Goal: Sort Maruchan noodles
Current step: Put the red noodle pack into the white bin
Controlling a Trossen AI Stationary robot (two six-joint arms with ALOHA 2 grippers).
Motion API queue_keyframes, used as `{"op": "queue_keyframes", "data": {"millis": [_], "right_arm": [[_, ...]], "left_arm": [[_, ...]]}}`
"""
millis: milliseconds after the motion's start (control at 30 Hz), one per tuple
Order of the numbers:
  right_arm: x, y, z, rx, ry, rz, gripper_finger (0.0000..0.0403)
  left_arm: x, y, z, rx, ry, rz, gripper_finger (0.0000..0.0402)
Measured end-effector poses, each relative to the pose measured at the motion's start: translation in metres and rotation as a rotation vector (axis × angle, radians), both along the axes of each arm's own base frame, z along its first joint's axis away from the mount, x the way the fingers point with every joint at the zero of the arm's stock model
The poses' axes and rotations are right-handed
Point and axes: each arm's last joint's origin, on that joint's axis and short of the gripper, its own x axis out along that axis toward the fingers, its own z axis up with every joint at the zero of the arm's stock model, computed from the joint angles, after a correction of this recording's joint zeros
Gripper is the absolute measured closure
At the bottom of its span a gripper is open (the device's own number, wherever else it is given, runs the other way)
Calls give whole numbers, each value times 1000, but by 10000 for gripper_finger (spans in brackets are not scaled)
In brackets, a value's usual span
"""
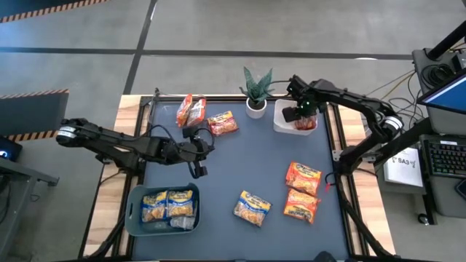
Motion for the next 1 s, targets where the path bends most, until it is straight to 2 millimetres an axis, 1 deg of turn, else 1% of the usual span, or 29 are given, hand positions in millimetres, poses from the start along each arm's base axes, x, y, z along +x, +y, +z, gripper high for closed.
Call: {"op": "queue_keyframes", "data": {"millis": [133,233,467,633,800,900,1000], "right_arm": [[0,-1,-3,-16,16,3,255],[0,-1,-1,-22,16,2,242],[2,-4,8,-48,7,9,203],[0,-4,17,-64,71,25,193],[1,-6,27,-90,71,25,208],[3,-8,33,-113,63,24,228],[4,-9,35,-136,65,26,255]], "left_arm": [[0,0,0,0,0,0,402],[0,0,0,0,0,0,402],[0,0,0,0,0,-1,402],[0,0,0,0,1,0,402],[0,0,0,0,1,0,402],[0,0,0,0,2,0,402],[0,0,0,0,2,0,402]]}}
